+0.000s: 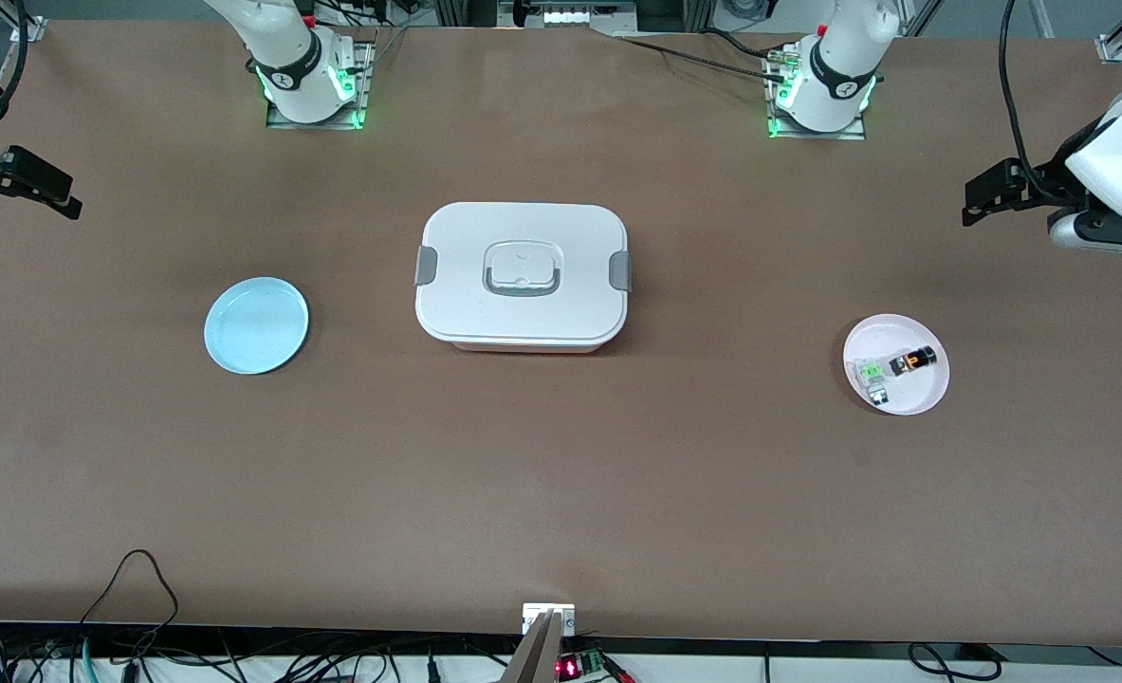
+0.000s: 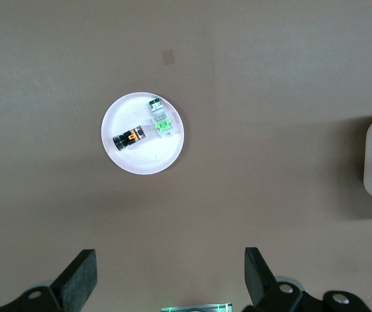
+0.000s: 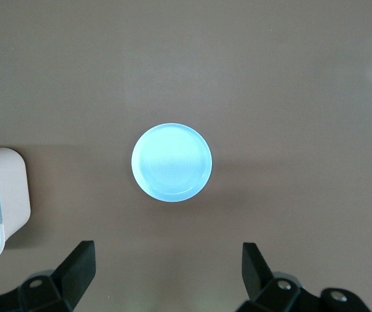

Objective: Transfer orange switch to right arm and place
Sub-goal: 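Move the left gripper over the pink plate with the switches, then lower the left gripper and close it on the orange switch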

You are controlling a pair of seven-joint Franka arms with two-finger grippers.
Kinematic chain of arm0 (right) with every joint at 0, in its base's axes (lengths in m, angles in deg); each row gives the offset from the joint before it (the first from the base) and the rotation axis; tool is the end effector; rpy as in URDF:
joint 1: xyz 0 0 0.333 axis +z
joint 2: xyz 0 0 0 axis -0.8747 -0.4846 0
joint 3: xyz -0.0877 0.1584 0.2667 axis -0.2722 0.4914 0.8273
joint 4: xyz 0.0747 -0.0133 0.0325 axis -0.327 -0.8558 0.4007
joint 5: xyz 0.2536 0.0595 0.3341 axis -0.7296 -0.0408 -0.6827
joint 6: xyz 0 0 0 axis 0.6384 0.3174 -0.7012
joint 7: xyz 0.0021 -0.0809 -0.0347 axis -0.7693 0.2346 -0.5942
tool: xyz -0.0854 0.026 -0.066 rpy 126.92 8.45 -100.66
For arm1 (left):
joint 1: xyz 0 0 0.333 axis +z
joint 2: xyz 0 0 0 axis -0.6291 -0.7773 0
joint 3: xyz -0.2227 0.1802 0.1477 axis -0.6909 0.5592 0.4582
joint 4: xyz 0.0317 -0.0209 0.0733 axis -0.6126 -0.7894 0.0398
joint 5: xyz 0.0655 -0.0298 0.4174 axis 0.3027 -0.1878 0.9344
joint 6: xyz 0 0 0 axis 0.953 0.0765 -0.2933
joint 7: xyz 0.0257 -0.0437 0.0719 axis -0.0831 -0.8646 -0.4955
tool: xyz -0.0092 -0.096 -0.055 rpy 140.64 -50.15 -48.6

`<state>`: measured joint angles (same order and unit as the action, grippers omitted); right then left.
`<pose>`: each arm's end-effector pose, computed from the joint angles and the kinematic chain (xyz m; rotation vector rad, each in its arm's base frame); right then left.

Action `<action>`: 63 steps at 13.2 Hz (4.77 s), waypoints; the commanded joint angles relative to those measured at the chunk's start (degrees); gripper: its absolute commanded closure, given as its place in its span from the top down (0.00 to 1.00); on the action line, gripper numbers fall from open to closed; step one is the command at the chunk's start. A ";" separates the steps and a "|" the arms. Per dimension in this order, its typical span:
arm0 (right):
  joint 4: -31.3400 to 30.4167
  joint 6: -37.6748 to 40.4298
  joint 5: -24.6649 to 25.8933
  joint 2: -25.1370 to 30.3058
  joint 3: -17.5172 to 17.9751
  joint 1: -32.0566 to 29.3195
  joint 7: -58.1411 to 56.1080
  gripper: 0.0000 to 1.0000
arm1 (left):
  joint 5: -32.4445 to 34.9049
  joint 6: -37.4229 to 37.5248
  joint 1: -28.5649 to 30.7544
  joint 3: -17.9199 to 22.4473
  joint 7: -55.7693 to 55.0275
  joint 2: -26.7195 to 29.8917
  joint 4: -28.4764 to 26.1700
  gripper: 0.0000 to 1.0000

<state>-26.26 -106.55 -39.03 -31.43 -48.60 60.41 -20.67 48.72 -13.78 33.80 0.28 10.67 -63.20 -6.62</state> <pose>0.5684 -0.0400 0.6231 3.1204 -0.0496 -0.0298 0.5773 -0.0243 0.6138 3.1297 -0.1330 -0.1580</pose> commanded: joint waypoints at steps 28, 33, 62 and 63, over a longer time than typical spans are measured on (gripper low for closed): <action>1.08 0.72 -0.86 -2.66 -0.16 0.08 -0.15 1.00 | -0.41 -13.79 7.82 0.50 -6.20 -9.72 -18.70 0.94; 0.99 1.25 -0.86 -3.53 -0.16 0.17 -1.20 1.00 | -0.32 -43.92 10.19 0.41 -5.76 -9.81 -34.70 0.97; 0.90 3.63 -8.41 -7.76 -1.74 -1.68 -0.77 1.00 | -0.67 -74.66 11.51 -0.03 -14.20 -25.71 -37.10 0.83; 0.90 3.71 -8.50 -7.76 -1.74 -1.59 -0.77 1.00 | -0.67 -74.49 11.51 0.06 -14.11 -25.72 -37.10 0.54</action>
<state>-26.26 -103.10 -47.25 -38.85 -50.51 58.94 -20.93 48.42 -88.15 44.97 0.47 -3.73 -87.86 -44.84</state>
